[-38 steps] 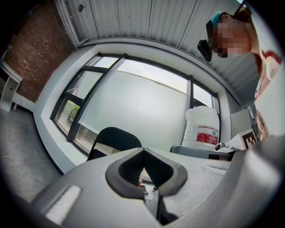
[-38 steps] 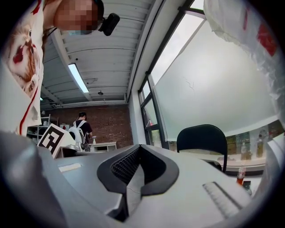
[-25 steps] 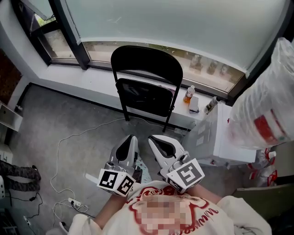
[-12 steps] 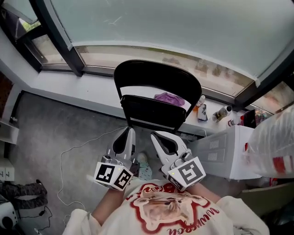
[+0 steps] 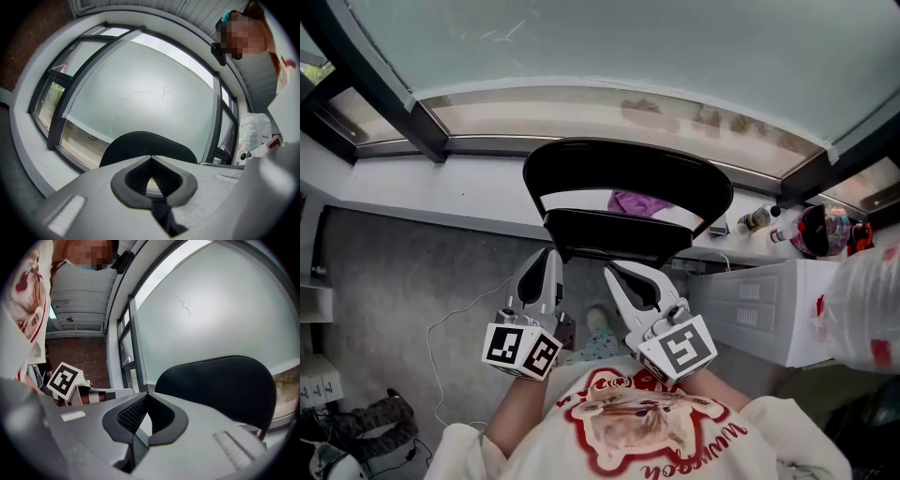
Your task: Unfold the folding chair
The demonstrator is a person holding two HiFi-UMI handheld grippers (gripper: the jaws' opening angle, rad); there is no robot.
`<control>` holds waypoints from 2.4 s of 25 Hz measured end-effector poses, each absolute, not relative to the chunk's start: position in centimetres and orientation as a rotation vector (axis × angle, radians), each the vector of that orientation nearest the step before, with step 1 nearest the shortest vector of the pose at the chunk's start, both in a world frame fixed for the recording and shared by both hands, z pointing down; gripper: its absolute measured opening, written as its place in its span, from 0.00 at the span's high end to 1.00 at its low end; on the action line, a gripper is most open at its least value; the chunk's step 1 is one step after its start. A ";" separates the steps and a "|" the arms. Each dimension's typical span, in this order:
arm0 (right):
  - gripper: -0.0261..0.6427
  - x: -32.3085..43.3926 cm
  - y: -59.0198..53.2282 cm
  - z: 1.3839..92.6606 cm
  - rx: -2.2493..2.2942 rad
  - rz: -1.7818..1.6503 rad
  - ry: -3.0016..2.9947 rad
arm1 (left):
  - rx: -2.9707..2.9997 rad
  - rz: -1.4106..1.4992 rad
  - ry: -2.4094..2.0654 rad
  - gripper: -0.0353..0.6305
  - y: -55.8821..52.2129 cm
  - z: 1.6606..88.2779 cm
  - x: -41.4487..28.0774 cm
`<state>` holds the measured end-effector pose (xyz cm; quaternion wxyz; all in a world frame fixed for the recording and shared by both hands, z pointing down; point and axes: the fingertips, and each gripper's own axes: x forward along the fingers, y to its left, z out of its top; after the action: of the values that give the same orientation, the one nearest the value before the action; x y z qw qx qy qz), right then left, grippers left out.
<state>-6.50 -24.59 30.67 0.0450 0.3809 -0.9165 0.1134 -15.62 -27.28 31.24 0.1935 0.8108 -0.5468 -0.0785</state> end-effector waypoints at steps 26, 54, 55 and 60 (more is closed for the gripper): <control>0.67 -3.0 -32.1 49.2 1.747 2.207 -2.002 | 2.173 0.134 -1.644 0.94 -39.6 43.6 -23.1; 0.57 -1.3 -37.9 57.4 2.130 2.821 -1.193 | 2.214 0.403 -1.294 0.61 -43.9 52.6 -20.7; 0.56 -1.4 -37.9 57.4 2.131 2.820 -1.204 | 2.206 0.415 -1.292 0.62 -44.1 53.1 -20.8; 0.58 -1.7 -37.3 57.3 2.114 2.829 -1.209 | 2.210 0.513 -1.378 0.76 -44.8 54.0 -21.3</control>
<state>-1.70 -37.35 57.34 -0.2913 0.5417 -0.3098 0.7251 -21.33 -44.76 53.99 0.2411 0.8079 -0.5039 0.1877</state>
